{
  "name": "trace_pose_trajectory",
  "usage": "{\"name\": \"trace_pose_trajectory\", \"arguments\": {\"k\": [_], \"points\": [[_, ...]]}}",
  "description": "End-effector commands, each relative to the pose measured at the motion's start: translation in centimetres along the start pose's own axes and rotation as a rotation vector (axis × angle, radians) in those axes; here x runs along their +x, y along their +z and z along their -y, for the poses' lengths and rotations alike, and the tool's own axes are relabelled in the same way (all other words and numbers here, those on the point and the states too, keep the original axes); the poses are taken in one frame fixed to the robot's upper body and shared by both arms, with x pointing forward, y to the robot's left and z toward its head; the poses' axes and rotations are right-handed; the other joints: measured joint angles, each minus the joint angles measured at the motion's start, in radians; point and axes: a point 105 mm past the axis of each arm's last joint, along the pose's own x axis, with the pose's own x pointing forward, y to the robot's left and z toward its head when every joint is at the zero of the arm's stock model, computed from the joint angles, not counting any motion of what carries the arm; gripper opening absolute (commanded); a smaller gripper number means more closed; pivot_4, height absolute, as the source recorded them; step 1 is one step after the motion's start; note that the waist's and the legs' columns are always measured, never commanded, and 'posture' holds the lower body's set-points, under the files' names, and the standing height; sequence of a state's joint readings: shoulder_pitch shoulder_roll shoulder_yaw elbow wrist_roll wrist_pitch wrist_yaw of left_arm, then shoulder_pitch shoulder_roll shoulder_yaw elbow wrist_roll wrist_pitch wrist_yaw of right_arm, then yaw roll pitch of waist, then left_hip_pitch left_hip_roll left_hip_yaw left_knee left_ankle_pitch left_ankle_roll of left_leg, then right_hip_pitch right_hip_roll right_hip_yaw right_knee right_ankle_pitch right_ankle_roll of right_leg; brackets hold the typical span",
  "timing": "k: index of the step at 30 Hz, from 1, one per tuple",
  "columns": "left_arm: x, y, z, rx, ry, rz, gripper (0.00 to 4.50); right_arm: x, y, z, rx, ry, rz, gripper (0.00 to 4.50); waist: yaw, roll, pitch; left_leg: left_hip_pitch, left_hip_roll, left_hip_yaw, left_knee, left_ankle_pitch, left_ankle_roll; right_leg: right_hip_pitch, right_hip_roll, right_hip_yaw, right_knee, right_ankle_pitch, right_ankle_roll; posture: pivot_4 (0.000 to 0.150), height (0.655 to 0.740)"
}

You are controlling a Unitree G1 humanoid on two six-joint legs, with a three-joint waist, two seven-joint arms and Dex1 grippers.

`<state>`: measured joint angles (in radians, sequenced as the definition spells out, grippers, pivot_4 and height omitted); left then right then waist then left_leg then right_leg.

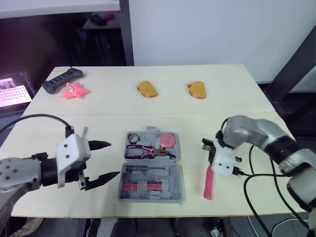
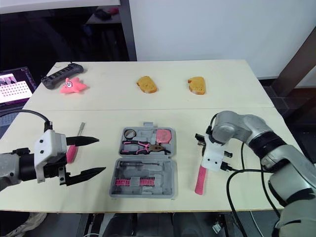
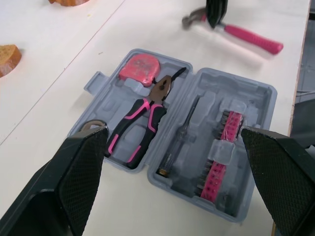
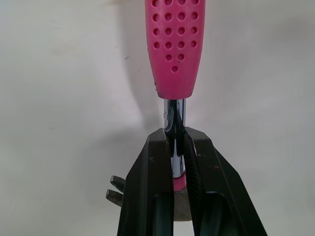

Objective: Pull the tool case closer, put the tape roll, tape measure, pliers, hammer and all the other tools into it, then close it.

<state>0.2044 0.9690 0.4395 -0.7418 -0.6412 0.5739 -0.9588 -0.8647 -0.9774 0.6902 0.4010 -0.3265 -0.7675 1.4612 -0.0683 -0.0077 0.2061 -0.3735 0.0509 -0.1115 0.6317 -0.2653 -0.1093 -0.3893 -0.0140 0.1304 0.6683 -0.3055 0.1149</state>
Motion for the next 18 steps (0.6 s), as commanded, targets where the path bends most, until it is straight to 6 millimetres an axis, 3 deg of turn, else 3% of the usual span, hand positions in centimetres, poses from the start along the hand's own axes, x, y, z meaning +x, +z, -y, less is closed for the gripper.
{"name": "trace_pose_trajectory", "arguments": {"k": [1, 4, 8, 10, 14, 16, 18], "points": [[0.0, 0.3, 0.0, 0.026, -0.007, 0.009, 4.5, -2.8, 0.4, 0.2, 0.257, -0.114, 0.1, 0.03, -0.001, 0.0, 0.0, 0.0, 0.0, 0.0, 0.0, 0.0, 0.0, 0.0, 0.0, 0.0, 0.0, 0.0, 0.0, 0.15, 0.74], [0.0, 0.1, -0.1, 0.028, -0.013, 0.009, 4.5, -4.7, 0.6, 0.6, 0.617, -0.332, 0.222, 0.03, -0.002, 0.0, 0.0, 0.0, 0.0, -0.001, 0.0, 0.0, 0.0, 0.0, 0.0, 0.0, 0.0, 0.0, 0.0, 0.15, 0.74], [0.0, 0.1, -0.5, 0.035, -0.01, 0.019, 4.5, -5.7, 0.0, -0.4, 1.149, -0.403, 0.249, 0.03, -0.001, 0.003, 0.001, 0.0, 0.0, 0.0, 0.0, 0.0, 0.0, -0.002, 0.001, 0.001, 0.0, 0.0, 0.0, 0.15, 0.74], [0.0, 0.2, -0.6, 0.038, -0.011, 0.025, 4.5, -5.2, -0.3, -1.0, 1.398, -0.425, 0.265, 0.03, 0.0, 0.003, 0.001, 0.0, 0.0, 0.0, 0.0, 0.0, 0.0, -0.002, 0.001, 0.001, 0.0, 0.0, -0.001, 0.15, 0.74], [-0.1, 0.3, -0.7, 0.045, -0.015, 0.027, 4.5, -3.8, -0.8, -1.7, 1.738, -0.463, 0.303, 0.03, 0.0, 0.002, 0.001, -0.002, 0.0, 0.0, 0.0, 0.0, 0.0, -0.003, 0.001, 0.0, -0.002, -0.002, -0.003, 0.15, 0.74], [0.0, 0.4, -0.8, 0.05, -0.015, 0.03, 4.5, -2.2, -1.5, -1.6, 1.943, -0.488, 0.325, 0.03, -0.004, 0.002, 0.001, -0.003, 0.0, 0.001, 0.0, 0.0, 0.0, -0.004, 0.001, 0.001, -0.002, -0.001, -0.002, 0.15, 0.74], [0.0, 0.6, -0.9, 0.056, -0.015, 0.037, 4.5, -0.6, -1.7, -1.6, 2.028, -0.508, 0.295, 0.03, -0.004, 0.002, 0.001, -0.003, 0.0, 0.001, 0.0, 0.0, 0.0, -0.004, 0.002, 0.001, -0.002, 0.0, 0.0, 0.15, 0.74]]}}
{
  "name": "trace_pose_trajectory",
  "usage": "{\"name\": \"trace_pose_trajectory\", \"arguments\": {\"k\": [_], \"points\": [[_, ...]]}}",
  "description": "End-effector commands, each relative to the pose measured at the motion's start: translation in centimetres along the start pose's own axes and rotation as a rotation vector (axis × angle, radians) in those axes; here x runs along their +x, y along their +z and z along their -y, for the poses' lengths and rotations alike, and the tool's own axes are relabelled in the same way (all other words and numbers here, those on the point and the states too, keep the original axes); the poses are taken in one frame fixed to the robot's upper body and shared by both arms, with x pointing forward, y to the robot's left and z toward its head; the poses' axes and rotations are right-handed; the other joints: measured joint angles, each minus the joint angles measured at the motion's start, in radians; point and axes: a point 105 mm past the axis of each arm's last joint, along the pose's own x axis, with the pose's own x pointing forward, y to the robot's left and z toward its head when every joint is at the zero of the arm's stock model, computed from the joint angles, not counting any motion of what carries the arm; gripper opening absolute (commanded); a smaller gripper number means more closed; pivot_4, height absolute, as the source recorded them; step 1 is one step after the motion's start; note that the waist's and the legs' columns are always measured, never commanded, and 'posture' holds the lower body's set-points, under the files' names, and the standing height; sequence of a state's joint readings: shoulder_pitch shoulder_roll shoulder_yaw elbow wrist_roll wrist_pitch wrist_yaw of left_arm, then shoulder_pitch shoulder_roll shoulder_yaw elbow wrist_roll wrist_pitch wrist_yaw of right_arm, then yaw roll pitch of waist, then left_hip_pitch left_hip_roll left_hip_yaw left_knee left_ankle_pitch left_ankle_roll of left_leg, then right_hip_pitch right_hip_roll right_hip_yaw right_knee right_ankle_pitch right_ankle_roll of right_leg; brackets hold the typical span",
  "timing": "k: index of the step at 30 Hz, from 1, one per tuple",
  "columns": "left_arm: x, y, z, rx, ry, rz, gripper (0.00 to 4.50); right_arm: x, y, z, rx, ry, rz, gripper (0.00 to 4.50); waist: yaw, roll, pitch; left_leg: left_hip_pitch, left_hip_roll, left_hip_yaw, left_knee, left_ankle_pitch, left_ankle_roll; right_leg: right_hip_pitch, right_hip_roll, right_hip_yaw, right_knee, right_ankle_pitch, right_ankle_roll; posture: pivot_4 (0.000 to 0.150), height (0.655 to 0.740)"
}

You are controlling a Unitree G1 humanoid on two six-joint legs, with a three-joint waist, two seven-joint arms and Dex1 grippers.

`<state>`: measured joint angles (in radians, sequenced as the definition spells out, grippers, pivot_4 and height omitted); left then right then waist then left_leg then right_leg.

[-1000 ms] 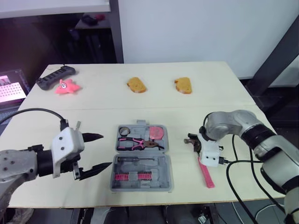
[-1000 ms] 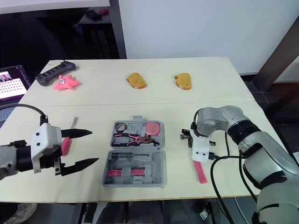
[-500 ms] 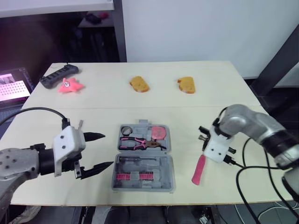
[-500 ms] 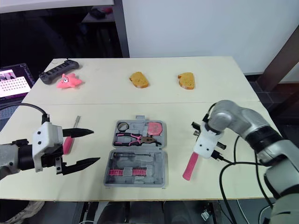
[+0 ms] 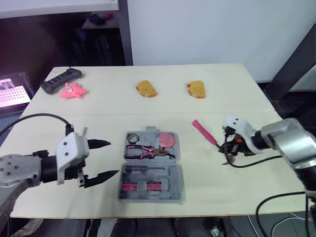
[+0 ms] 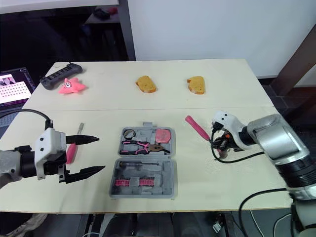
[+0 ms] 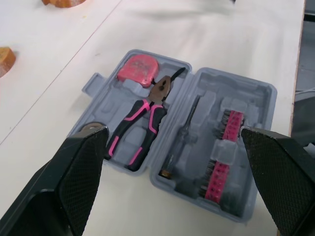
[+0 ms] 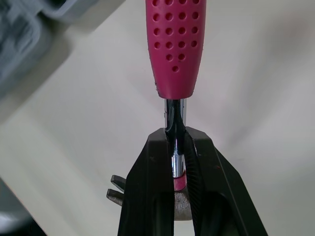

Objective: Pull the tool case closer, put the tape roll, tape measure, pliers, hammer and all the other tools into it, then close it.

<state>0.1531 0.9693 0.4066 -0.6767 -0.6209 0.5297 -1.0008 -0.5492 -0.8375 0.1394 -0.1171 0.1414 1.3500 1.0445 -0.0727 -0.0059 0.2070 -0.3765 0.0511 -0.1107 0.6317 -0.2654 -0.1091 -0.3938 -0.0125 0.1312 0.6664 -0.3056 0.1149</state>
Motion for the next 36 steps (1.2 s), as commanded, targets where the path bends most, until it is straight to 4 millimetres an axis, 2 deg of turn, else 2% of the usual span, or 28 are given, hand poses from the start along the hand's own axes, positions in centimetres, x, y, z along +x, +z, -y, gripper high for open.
{"name": "trace_pose_trajectory", "arguments": {"k": [1, 7, 11, 13, 14, 15, 18, 19, 20, 23, 26, 29, 31, 32, 34, 36], "points": [[-0.2, 0.7, -0.1, 0.041, 0.002, 0.021, 4.5, 0.6, -0.4, 1.2, 0.11, -0.128, 0.016, 0.03, 0.001, 0.001, 0.0, 0.0, 0.0, 0.0, -0.001, 0.0, 0.0, 0.0, 0.0, 0.0, 0.0, 0.0, 0.0, 0.15, 0.74], [-0.5, 0.9, -0.1, 0.049, 0.012, 0.048, 4.5, 2.4, -1.1, 1.3, 0.133, -0.188, 0.014, 0.03, 0.003, 0.0, 0.0, -0.009, 0.0, 0.0, 0.001, 0.0, 0.0, -0.006, -0.001, 0.0, -0.001, 0.0, 0.001, 0.15, 0.74], [-0.7, 0.8, -0.1, 0.051, 0.01, 0.047, 4.5, 2.7, -1.3, 1.2, 0.105, -0.207, 0.013, 0.03, 0.004, 0.0, 0.0, -0.01, 0.0, -0.001, 0.001, 0.0, 0.0, -0.007, -0.001, 0.0, -0.001, 0.0, 0.001, 0.15, 0.74], [-0.7, 0.9, -0.2, 0.059, 0.01, 0.048, 4.5, 2.8, -1.1, 1.2, 0.117, -0.205, 0.031, 0.92, 0.004, 0.0, 0.0, -0.01, 0.0, -0.001, 0.001, 0.0, 0.0, -0.007, -0.001, 0.0, -0.001, 0.0, 0.001, 0.15, 0.74], [-0.7, 1.0, -0.3, 0.063, 0.011, 0.05, 4.5, 2.7, -0.9, 1.1, 0.118, -0.204, 0.042, 1.13, 0.004, 0.0, 0.0, -0.011, 0.0, -0.001, 0.001, 0.0, 0.0, -0.007, -0.001, 0.0, -0.001, 0.0, 0.001, 0.15, 0.74], [-0.8, 1.0, -0.4, 0.065, 0.011, 0.05, 4.5, 2.5, -0.7, 1.1, 0.103, -0.208, 0.048, 1.6, 0.003, 0.0, 0.0, -0.011, 0.0, -0.001, 0.001, 0.0, 0.0, -0.007, -0.001, 0.0, -0.001, 0.0, 0.001, 0.15, 0.74], [-1.3, 0.6, -0.9, 0.079, 0.0, 0.026, 4.5, 1.0, 1.0, 1.3, 0.058, -0.222, 0.089, 2.94, 0.002, 0.0, 0.0, -0.011, 0.0, -0.001, 0.001, 0.0, 0.0, -0.008, 0.0, 0.0, 0.0, 0.0, 0.001, 0.15, 0.74], [-1.4, 0.5, -1.1, 0.082, -0.001, 0.023, 4.5, 0.3, 1.7, 1.3, 0.037, -0.224, 0.107, 3.0, 0.001, 0.0, 0.0, -0.011, 0.0, -0.001, 0.001, 0.0, 0.0, -0.008, 0.0, 0.0, 0.0, 0.0, 0.001, 0.15, 0.74], [-1.5, 0.4, -1.2, 0.084, -0.009, 0.02, 4.5, -0.3, 2.2, 1.3, 0.02, -0.22, 0.12, 3.49, 0.001, 0.0, 0.0, -0.011, 0.0, -0.001, 0.001, 0.0, 0.0, -0.008, 0.0, 0.0, 0.0, 0.0, 0.001, 0.15, 0.74], [-1.4, 0.2, -1.1, 0.09, -0.044, 0.018, 4.5, -1.5, 3.1, 0.7, -0.008, -0.196, 0.142, 4.4, 0.002, 0.001, 0.001, -0.014, 0.0, 0.0, 0.0, 0.0, 0.0, -0.013, 0.0, 0.0, 0.0, 0.001, 0.001, 0.15, 0.74], [-1.4, -0.1, -1.0, 0.088, -0.081, 0.013, 4.5, -2.4, 3.6, 0.2, -0.054, -0.192, 0.17, 4.4, 0.002, 0.001, 0.0, -0.014, 0.0, -0.001, -0.001, 0.0, 0.0, -0.013, 0.0, -0.001, 0.0, 0.0, 0.001, 0.15, 0.74], [-1.5, -0.5, -1.9, 0.091, -0.097, 0.004, 4.5, -4.1, 3.6, -0.2, -0.12, -0.223, 0.245, 4.4, 0.008, 0.001, 0.0, -0.015, 0.0, -0.001, -0.001, 0.0, 0.0, -0.013, 0.0, -0.001, 0.0, 0.0, 0.001, 0.15, 0.74], [-1.2, -0.5, -2.5, 0.096, -0.114, 0.017, 4.5, -4.4, 2.6, -1.0, -0.173, -0.24, 0.29, 4.4, 0.017, 0.0, 0.0, -0.016, 0.0, -0.001, -0.001, 0.0, 0.0, -0.014, 0.0, -0.002, 0.0, 0.0, 0.001, 0.15, 0.74], [-1.1, -0.5, -2.8, 0.099, -0.119, 0.023, 4.5, -4.3, 1.4, -1.2, -0.216, -0.275, 0.278, 4.4, 0.024, 0.0, 0.0, -0.016, 0.0, -0.002, -0.001, 0.0, 0.0, -0.013, 0.0, -0.002, 0.0, 0.0, 0.001, 0.15, 0.74], [-0.9, -0.5, -3.6, 0.106, -0.118, 0.025, 4.5, -3.6, -0.4, -2.8, -0.313, -0.228, 0.307, 4.4, 0.03, 0.0, 0.0, -0.016, 0.0, -0.002, -0.001, 0.0, 0.0, -0.013, 0.0, -0.002, -0.001, 0.0, 0.001, 0.15, 0.74], [-0.8, -0.7, -4.1, 0.109, -0.128, 0.024, 4.5, -2.8, -2.3, -3.0, -0.298, -0.244, 0.301, 4.4, 0.029, -0.001, -0.001, -0.016, 0.0, -0.002, -0.001, 0.0, 0.0, -0.013, 0.0, -0.003, -0.001, 0.0, 0.002, 0.15, 0.74]]}}
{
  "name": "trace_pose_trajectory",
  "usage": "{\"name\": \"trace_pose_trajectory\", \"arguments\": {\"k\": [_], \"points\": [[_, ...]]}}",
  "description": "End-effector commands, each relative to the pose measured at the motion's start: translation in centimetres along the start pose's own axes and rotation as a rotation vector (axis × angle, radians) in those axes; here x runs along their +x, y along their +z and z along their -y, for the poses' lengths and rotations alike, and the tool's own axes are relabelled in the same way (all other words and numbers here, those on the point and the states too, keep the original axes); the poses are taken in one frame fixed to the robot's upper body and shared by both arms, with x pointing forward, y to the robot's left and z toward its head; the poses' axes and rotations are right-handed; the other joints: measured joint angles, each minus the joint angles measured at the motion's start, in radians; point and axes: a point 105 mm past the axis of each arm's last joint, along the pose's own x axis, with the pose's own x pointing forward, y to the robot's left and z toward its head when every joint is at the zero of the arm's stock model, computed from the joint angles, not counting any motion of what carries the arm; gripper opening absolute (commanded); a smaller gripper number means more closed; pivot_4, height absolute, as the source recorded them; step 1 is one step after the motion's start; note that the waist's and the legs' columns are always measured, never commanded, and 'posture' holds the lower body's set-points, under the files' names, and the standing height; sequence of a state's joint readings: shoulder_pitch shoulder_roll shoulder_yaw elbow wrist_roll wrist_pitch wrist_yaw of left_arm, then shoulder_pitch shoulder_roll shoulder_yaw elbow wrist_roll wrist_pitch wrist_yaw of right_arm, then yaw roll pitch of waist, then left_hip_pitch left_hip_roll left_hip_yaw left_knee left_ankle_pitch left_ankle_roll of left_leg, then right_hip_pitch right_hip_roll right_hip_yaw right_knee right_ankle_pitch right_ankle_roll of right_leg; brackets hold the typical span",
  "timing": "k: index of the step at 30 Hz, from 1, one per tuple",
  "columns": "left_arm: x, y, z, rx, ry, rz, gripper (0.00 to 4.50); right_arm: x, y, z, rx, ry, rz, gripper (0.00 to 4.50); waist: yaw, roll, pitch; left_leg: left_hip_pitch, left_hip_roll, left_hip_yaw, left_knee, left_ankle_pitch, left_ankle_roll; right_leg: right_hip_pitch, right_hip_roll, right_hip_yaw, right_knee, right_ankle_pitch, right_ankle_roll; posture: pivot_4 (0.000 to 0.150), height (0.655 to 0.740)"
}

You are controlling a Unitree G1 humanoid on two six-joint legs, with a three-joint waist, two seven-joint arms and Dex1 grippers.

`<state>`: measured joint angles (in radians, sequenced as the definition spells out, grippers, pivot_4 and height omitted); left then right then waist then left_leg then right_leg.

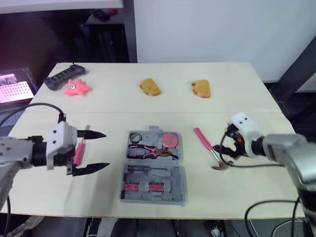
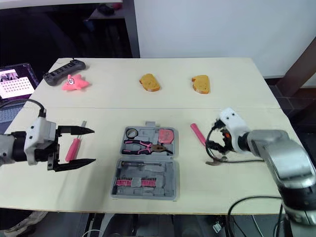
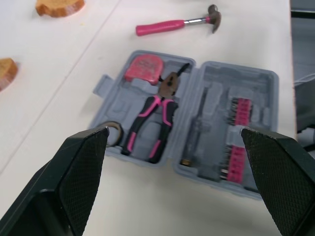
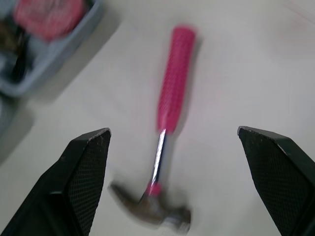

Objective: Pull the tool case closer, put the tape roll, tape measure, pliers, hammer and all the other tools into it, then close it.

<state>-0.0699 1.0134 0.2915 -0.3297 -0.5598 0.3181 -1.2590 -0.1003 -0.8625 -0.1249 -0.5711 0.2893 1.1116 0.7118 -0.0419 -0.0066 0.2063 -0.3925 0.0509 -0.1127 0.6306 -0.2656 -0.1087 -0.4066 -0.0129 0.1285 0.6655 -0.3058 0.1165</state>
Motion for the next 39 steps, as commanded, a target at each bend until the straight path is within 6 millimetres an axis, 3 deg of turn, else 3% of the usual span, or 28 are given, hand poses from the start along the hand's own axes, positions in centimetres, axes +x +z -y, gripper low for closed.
{"name": "trace_pose_trajectory", "arguments": {"k": [1, 4, 8, 15, 22, 25, 28, 33, 37, 39], "points": [[-0.1, -0.1, -0.6, 0.028, -0.018, -0.012, 4.5, -0.3, -0.6, -1.1, -0.072, -0.032, 0.062, 4.4, -0.005, 0.0, 0.0, 0.0, 0.0, 0.0, 0.0, 0.0, 0.0, 0.0, 0.0, 0.0, 0.0, 0.0, 0.0, 0.15, 0.74], [-0.1, -0.4, -1.0, 0.028, -0.027, -0.015, 4.5, 0.7, -2.3, -2.1, -0.003, -0.038, 0.067, 4.4, -0.022, -0.001, 0.0, 0.001, 0.0, 0.001, 0.002, 0.0, 0.0, 0.001, 0.0, 0.001, 0.0, 0.0, 0.0, 0.15, 0.74], [0.1, -0.5, -1.0, 0.031, -0.04, -0.01, 4.5, 1.7, -3.0, -2.7, 0.044, -0.058, 0.091, 4.4, -0.03, -0.001, -0.001, 0.003, 0.0, 0.001, 0.002, 0.002, 0.002, 0.002, 0.0, 0.001, 0.001, 0.001, -0.003, 0.15, 0.74], [0.0, -0.2, -0.4, 0.023, -0.037, -0.011, 4.5, 4.2, -1.5, 0.2, 0.141, -0.126, 0.139, 4.4, -0.029, -0.001, -0.001, 0.003, 0.0, 0.001, 0.002, 0.002, 0.002, 0.002, 0.0, 0.001, 0.001, 0.001, -0.002, 0.15, 0.74], [-0.6, -0.1, 0.1, 0.017, -0.013, -0.03, 4.5, 5.6, -2.2, 0.5, 0.148, -0.089, 0.069, 4.4, -0.026, -0.001, -0.001, 0.002, 0.0, -0.001, 0.0, 0.002, 0.002, 0.001, 0.001, 0.0, 0.002, 0.001, -0.002, 0.15, 0.74], [-0.6, 0.0, 0.5, 0.014, -0.01, -0.03, 4.5, 5.9, -2.7, 0.6, 0.18, -0.096, 0.058, 3.59, -0.028, -0.001, -0.001, 0.002, 0.0, 0.0, 0.001, 0.002, 0.002, 0.001, 0.0, 0.0, 0.002, 0.001, -0.002, 0.15, 0.74], [-0.7, 0.1, 0.6, 0.009, 0.002, -0.033, 4.5, 6.2, -3.9, 0.5, 0.249, -0.102, 0.019, 2.09, -0.029, -0.003, -0.002, 0.003, 0.0, 0.0, 0.001, 0.002, 0.002, 0.002, 0.001, 0.0, 0.002, 0.001, -0.002, 0.15, 0.74], [-0.4, 1.4, 0.0, -0.001, 0.02, 0.028, 4.5, 6.2, -3.6, -0.4, 0.279, -0.074, 0.04, 1.8, -0.028, -0.014, -0.008, 0.005, 0.0, -0.001, 0.003, 0.002, 0.002, 0.006, 0.001, 0.0, 0.002, 0.001, -0.002, 0.15, 0.74], [-0.4, 1.1, 0.0, -0.009, 0.016, 0.02, 4.5, 6.2, -3.7, -0.3, 0.302, -0.086, 0.045, 1.38, -0.034, -0.017, -0.01, 0.011, 0.0, 0.001, 0.001, 0.002, 0.002, 0.01, 0.001, 0.001, 0.0, 0.001, -0.002, 0.15, 0.74], [-0.3, 0.9, 0.0, -0.012, 0.013, 0.017, 4.5, 6.1, -3.6, -0.4, 0.307, -0.089, 0.046, 0.69, -0.03, -0.016, -0.01, 0.015, 0.001, 0.001, 0.0, 0.002, 0.002, 0.013, 0.001, 0.001, 0.0, 0.001, -0.003, 0.15, 0.74]]}}
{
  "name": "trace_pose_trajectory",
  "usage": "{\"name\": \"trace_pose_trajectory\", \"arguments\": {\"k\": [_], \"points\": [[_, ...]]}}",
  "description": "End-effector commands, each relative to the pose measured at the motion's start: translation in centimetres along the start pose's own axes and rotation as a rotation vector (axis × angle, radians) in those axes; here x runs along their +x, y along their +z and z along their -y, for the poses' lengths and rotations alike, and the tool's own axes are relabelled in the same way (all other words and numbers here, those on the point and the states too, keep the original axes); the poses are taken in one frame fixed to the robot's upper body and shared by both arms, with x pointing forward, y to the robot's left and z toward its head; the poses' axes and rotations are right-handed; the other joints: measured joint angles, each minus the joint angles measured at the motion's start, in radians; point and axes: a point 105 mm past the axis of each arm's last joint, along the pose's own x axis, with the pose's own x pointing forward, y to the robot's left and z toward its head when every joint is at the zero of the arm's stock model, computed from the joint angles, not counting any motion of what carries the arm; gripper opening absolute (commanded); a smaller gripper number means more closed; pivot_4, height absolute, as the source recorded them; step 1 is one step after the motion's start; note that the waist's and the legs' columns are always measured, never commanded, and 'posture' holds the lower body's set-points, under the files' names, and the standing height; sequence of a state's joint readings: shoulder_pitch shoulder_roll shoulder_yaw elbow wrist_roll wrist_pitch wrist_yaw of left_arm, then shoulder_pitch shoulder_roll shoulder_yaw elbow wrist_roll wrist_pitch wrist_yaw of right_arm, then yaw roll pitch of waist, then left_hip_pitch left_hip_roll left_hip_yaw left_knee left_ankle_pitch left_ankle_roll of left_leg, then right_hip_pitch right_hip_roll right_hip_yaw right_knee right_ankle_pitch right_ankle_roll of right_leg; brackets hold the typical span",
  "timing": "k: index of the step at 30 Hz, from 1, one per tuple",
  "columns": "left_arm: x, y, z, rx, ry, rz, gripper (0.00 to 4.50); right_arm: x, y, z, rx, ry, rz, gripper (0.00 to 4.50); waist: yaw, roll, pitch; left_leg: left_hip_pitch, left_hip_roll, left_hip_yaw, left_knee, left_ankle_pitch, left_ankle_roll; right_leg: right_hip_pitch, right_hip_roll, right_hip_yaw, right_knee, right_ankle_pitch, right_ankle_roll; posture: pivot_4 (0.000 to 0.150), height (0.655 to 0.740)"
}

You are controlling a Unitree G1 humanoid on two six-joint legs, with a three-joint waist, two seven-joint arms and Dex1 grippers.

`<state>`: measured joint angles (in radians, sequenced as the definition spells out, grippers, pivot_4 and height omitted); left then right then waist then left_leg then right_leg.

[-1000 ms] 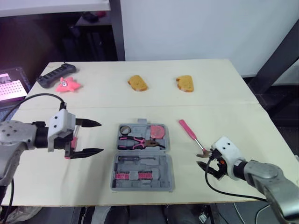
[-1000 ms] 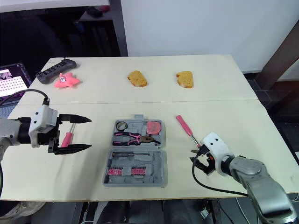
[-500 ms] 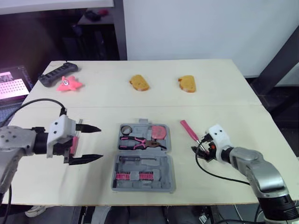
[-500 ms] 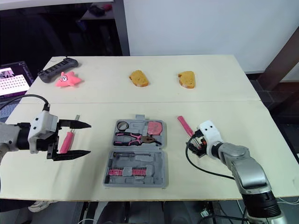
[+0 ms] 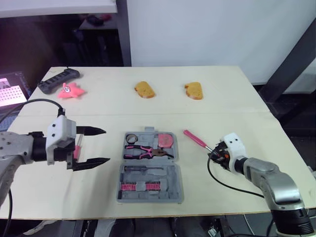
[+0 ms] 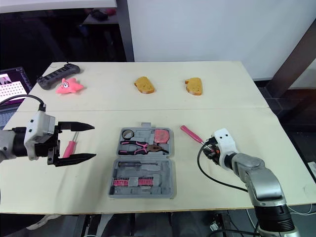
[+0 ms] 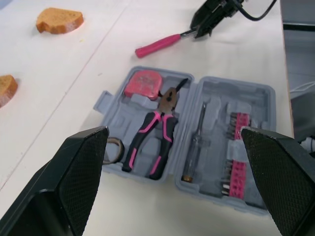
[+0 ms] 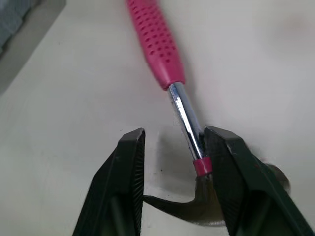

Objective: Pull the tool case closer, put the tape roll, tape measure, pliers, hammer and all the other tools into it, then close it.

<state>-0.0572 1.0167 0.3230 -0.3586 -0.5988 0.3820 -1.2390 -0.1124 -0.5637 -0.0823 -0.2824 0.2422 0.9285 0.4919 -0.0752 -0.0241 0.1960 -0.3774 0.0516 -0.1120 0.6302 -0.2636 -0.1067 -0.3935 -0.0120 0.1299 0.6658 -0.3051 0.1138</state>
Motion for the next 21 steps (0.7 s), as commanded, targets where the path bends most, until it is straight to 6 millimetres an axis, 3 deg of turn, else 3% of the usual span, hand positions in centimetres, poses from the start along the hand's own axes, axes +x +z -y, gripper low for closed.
{"name": "trace_pose_trajectory", "arguments": {"k": [1, 9, 12, 15, 19, 21], "points": [[0.0, 0.5, 0.0, 0.03, -0.006, 0.003, 4.5, 0.2, -1.0, -0.4, 0.03, 0.011, -0.036, 0.2, 0.005, 0.004, 0.002, 0.001, 0.0, 0.0, -0.001, 0.0, 0.0, 0.0, 0.0, 0.0, 0.0, -0.001, 0.0, 0.15, 0.74], [0.1, 0.5, 0.1, 0.036, -0.013, -0.002, 4.5, 0.2, -0.7, -1.2, -0.029, 0.047, -0.052, 0.09, 0.006, 0.005, 0.003, -0.001, 0.0, 0.0, -0.001, 0.0, 0.0, 0.0, 0.0, 0.0, 0.0, -0.001, 0.001, 0.15, 0.74], [0.2, 0.5, 0.2, 0.035, -0.01, -0.003, 4.5, -0.4, 1.1, -1.5, -0.054, 0.09, -0.005, 0.85, 0.006, 0.005, 0.003, -0.001, 0.0, 0.0, -0.001, 0.0, 0.0, 0.0, 0.0, 0.0, 0.0, -0.001, 0.001, 0.15, 0.74], [0.2, 0.4, 0.3, 0.034, -0.008, -0.004, 4.5, -1.5, 3.7, -1.7, -0.109, 0.142, 0.051, 2.33, 0.004, 0.007, 0.004, -0.001, 0.0, 0.0, 0.0, 0.0, 0.0, -0.001, 0.0, 0.001, 0.0, -0.001, 0.001, 0.15, 0.74], [0.4, 0.4, 0.2, 0.035, -0.004, 0.0, 4.5, -2.0, 5.4, -0.5, -0.206, 0.159, 0.059, 4.33, 0.005, 0.007, 0.004, -0.002, 0.0, 0.0, -0.001, 0.0, 0.0, -0.002, 0.0, 0.001, 0.0, -0.001, 0.001, 0.15, 0.74], [0.5, 0.4, 0.2, 0.035, -0.003, 0.002, 4.5, -1.9, 5.5, 0.1, -0.24, 0.162, 0.047, 4.43, 0.008, 0.007, 0.004, -0.003, 0.0, 0.0, -0.001, 0.0, 0.0, -0.002, 0.0, 0.0, 0.0, -0.001, 0.001, 0.15, 0.74]]}}
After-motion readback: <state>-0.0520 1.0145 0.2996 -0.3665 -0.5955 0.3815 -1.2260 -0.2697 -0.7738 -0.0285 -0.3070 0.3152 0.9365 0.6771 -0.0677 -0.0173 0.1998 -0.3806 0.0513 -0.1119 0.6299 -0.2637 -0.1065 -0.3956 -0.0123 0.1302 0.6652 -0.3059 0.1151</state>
